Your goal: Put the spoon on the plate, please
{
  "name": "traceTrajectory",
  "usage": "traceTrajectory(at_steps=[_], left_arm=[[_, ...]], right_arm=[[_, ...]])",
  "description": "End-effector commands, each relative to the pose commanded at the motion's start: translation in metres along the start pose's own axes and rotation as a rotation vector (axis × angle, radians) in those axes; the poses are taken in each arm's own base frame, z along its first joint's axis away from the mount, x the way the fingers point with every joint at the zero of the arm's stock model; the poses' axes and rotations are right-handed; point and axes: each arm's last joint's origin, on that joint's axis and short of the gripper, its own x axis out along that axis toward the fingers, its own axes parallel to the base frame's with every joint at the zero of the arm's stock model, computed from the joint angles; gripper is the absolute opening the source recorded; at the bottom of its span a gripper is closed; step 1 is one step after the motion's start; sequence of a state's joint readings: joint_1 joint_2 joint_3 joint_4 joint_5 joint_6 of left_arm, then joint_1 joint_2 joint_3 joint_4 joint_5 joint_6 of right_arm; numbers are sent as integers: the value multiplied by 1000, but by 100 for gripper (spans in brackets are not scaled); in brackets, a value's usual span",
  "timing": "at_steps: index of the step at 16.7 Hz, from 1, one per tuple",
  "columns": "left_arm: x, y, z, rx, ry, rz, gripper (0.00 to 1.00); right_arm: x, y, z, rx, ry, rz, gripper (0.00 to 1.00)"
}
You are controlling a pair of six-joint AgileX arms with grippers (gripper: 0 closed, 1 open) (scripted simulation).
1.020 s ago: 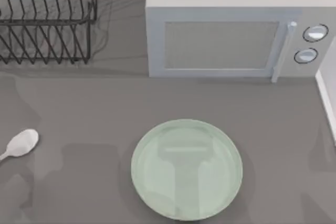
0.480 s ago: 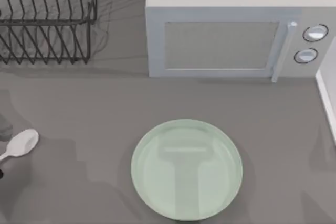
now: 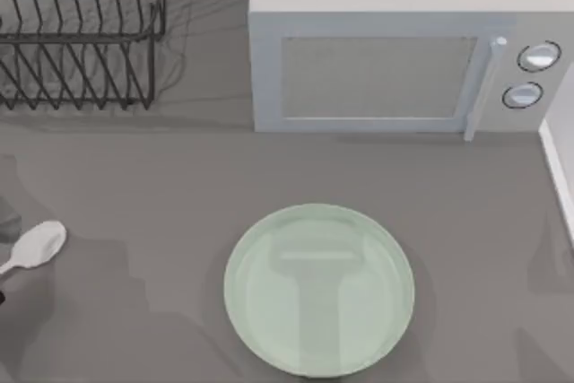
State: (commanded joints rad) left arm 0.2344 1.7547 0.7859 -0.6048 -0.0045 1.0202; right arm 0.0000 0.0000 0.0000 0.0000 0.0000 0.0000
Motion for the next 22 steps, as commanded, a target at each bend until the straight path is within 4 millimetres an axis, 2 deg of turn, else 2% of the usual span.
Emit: traceTrajectory(at_steps=[12,20,21,22], left_arm=[[0,0,0,0,0,0,2],[0,0,0,0,0,0,0],[-22,-1,0,-15,-25,0,0],[-22,0,1,-15,-26,0,0]], right_arm=[[0,0,0,0,0,0,100],[0,0,0,0,0,0,100],[0,0,0,0,0,0,100],[0,0,0,0,0,0,100]])
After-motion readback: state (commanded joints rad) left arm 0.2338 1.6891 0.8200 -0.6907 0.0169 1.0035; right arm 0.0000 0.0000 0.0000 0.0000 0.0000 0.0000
